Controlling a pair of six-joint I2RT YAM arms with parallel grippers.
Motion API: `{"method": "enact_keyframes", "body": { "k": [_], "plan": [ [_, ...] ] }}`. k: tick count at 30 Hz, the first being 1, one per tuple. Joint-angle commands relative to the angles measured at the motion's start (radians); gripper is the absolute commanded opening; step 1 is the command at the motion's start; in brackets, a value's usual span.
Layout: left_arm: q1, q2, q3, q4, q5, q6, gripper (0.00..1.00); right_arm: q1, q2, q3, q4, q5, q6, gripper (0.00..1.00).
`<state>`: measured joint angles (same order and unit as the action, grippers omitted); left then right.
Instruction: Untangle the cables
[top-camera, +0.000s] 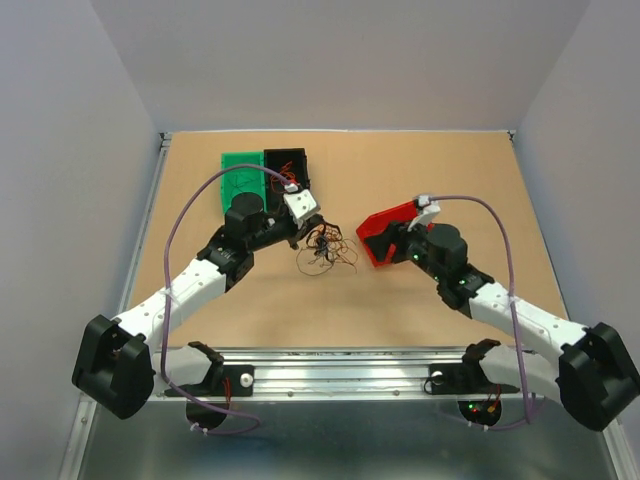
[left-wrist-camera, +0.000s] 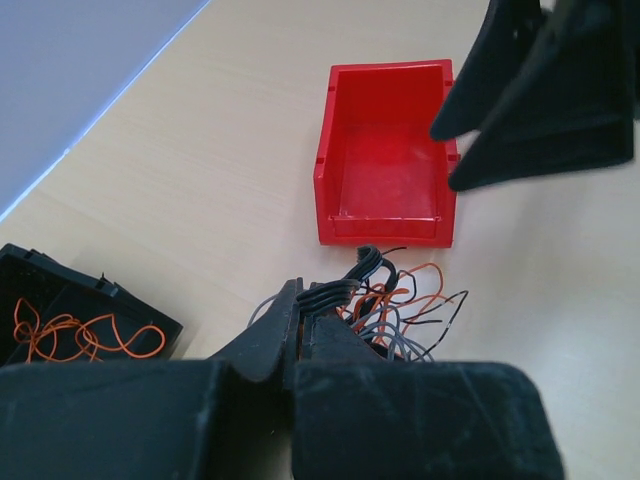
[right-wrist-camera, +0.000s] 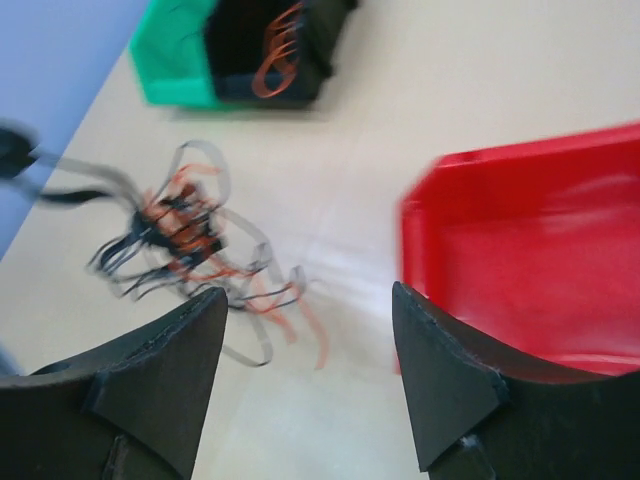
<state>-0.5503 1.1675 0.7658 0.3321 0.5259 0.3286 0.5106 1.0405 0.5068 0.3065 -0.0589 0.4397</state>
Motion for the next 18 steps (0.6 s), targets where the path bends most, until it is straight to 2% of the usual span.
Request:
{"method": "enact_keyframes", "body": {
  "k": [1,5,9,13,18],
  "plan": [
    [-0.008,-0.023,0.038,0.025,0.019,0.012,0.00,0.173,0.088,0.041,0.204,0.128,-0.099,0.71],
    [-0.008,-0.022,0.043,0.016,0.025,0.009,0.00,0.278,0.228,0.108,0.305,0.145,-0.186,0.70],
    [-0.011,-0.031,0.047,0.004,0.036,0.009,0.00,0.339,0.326,0.137,0.390,0.266,-0.191,0.65],
    [-0.014,-0.037,0.047,0.001,0.037,0.010,0.00,0.350,0.336,0.127,0.468,0.344,-0.170,0.63],
    [-0.016,-0.014,0.063,-0.019,0.037,0.009,0.00,0.350,0.332,0.137,0.479,0.380,-0.182,0.61]
  ]
}}
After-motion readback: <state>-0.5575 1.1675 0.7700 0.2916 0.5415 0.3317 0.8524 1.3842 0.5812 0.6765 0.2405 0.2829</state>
